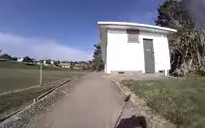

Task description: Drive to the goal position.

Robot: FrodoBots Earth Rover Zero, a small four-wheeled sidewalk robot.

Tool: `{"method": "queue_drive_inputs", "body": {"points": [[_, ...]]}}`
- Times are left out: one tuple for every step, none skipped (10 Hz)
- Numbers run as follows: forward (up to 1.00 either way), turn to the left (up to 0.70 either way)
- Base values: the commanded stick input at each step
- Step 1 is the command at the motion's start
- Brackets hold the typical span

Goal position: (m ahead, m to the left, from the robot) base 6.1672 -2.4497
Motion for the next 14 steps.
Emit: {"method": "queue_drive_inputs", "body": {"points": [[0.7,0.0],[0.7,0.0],[0.7,0.0],[0.7,0.0],[0.7,0.0],[0.7,0.0],[0.7,0.0],[0.7,0.0],[0.7,0.0],[0.7,0.0],[0.7,0.0],[0.7,0.0],[0.7,0.0],[0.7,0.0]]}}
